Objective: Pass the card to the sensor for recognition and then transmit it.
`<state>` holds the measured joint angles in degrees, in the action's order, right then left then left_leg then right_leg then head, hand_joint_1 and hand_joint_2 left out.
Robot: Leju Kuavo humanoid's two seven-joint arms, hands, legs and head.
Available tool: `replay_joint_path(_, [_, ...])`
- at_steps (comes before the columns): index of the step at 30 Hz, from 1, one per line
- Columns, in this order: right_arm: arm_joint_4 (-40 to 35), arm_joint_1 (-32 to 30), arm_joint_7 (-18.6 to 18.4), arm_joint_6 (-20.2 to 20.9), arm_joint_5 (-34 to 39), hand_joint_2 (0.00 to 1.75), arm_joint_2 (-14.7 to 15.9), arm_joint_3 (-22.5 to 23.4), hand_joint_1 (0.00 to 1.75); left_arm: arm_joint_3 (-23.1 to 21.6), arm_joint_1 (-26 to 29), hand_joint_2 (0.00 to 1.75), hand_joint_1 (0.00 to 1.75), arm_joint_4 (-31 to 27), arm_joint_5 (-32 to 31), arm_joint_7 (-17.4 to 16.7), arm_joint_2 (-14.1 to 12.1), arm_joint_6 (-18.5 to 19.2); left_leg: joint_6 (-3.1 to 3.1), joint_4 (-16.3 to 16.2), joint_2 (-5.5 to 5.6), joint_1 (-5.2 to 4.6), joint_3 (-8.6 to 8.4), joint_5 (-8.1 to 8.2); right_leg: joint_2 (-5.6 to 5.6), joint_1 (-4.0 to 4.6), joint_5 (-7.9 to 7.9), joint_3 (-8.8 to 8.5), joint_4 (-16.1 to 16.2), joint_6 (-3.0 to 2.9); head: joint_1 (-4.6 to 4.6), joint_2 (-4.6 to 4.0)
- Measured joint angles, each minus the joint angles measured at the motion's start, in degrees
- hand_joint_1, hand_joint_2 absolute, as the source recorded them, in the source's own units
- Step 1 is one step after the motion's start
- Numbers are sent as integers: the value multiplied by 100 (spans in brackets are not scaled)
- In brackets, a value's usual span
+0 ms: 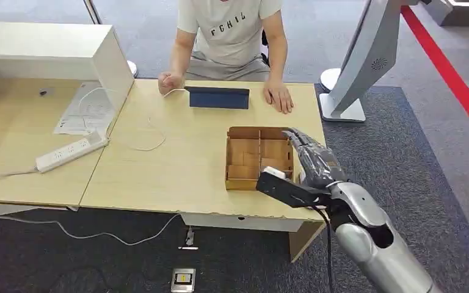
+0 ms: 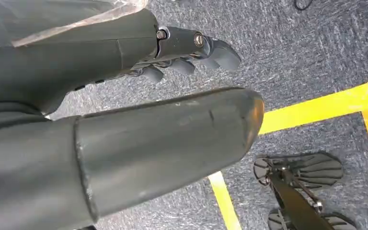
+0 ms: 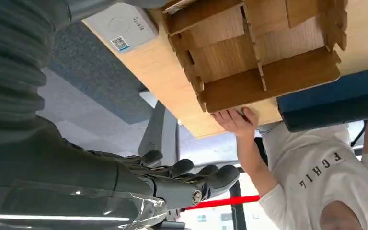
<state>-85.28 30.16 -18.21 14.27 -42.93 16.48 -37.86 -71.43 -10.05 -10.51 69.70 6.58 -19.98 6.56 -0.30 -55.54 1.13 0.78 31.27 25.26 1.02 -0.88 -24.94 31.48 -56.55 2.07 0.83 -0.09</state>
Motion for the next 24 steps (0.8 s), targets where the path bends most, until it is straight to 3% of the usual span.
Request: replay_joint_path(24, [887, -3, 184, 2, -489, 175, -494, 155, 0, -2, -126, 0, 0, 0, -41, -118, 66, -15, 0, 0, 0, 0, -1, 0, 0, 0, 0, 1, 0, 0, 0, 0])
